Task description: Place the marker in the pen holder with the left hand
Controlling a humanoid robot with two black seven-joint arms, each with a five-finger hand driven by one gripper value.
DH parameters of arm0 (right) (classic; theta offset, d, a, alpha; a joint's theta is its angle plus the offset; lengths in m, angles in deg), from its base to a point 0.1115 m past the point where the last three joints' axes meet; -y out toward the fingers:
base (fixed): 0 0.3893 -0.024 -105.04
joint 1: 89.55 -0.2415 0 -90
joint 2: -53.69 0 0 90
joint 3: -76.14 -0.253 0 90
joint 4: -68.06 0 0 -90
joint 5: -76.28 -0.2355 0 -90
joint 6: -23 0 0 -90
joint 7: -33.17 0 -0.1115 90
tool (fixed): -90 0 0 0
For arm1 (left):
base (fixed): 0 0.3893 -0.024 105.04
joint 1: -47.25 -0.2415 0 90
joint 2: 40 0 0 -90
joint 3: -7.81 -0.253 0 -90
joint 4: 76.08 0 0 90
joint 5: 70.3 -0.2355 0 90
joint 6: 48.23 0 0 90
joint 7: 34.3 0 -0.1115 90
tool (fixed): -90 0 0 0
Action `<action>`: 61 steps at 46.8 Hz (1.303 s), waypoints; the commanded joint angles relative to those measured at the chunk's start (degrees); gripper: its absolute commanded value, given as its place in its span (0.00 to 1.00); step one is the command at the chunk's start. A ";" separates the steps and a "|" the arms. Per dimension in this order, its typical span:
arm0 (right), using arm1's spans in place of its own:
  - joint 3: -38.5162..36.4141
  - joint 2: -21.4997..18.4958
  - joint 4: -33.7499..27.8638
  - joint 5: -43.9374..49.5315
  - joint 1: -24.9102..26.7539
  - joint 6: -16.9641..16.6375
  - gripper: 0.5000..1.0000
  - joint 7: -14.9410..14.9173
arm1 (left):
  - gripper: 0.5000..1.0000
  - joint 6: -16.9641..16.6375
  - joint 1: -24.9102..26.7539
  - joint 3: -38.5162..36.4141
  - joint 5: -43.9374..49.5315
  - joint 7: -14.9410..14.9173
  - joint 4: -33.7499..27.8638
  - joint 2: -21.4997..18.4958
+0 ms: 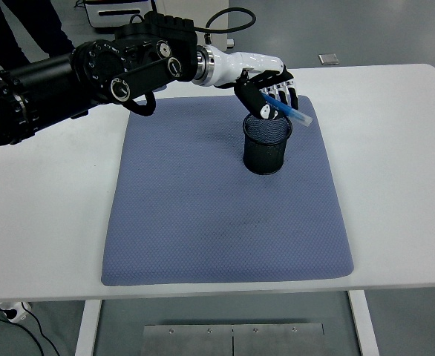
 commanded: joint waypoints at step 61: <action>0.00 0.00 -0.05 0.03 0.00 0.00 1.00 -0.07 | 0.00 -11.89 -11.71 8.45 17.49 2.37 -5.15 -0.01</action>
